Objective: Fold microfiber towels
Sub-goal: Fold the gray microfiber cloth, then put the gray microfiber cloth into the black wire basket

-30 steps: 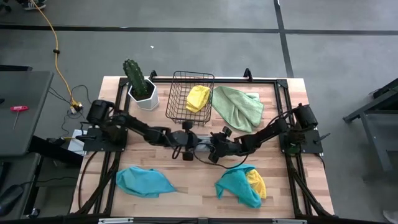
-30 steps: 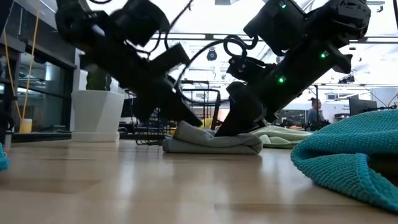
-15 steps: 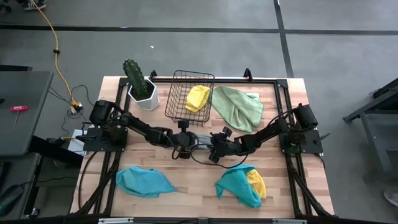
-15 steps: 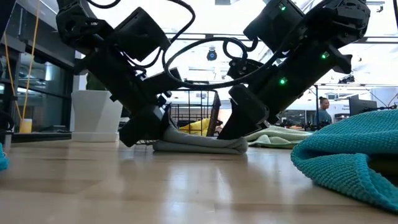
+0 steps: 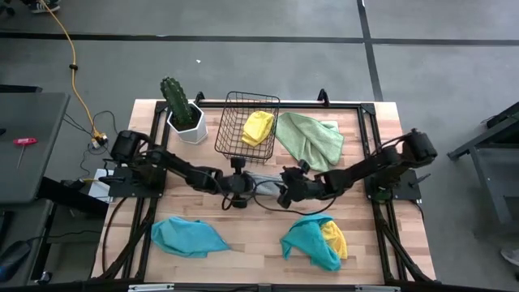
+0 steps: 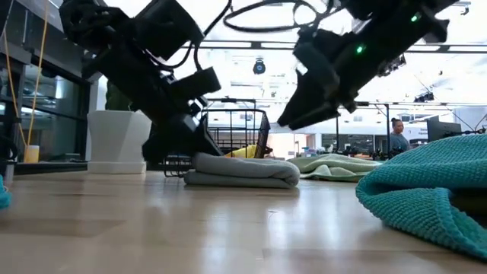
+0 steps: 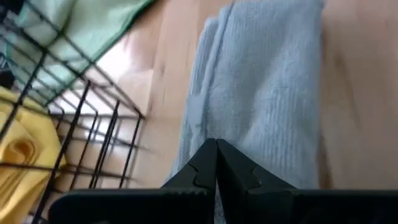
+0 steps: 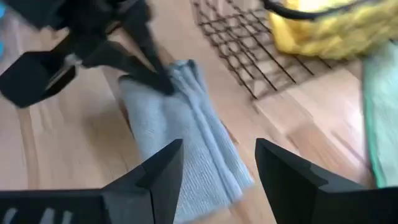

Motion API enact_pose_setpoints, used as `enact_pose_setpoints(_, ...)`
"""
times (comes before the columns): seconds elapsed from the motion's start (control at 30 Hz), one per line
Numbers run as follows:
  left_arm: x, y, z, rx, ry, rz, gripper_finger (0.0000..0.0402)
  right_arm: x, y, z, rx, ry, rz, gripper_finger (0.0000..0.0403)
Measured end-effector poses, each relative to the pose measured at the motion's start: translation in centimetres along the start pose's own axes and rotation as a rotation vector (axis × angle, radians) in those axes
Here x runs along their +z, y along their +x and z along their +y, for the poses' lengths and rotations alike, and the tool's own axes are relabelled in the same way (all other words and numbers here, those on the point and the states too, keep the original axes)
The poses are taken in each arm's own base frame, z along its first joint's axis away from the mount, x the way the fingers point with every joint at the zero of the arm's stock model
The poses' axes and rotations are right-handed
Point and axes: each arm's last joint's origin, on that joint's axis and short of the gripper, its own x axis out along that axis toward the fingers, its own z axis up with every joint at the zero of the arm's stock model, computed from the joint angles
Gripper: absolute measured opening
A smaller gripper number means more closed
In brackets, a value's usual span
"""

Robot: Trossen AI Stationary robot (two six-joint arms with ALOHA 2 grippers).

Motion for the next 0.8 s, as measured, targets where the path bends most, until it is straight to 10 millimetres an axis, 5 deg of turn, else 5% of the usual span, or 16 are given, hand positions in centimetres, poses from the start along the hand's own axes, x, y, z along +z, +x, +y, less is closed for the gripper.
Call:
enact_pose_setpoints(0.2, 1.0, -2.1, 0.4, 0.033, 0.009, -0.025, 0.0, -1.0, 0.0, -0.5, -0.015, 0.292, 0.123, 0.0193)
enact_pose_setpoints(0.6, 0.8, -8.3, 1.8, -0.008, 0.038, 0.078, 0.0, -1.2, 1.0, -1.4, -0.018, 0.568, 0.237, 0.0193)
enact_pose_setpoints(0.8, -0.1, -8.4, 2.1, -0.093, -0.028, 0.17, 0.0, -1.2, 1.4, -1.2, -0.013, 0.647, 0.22, 0.0193)
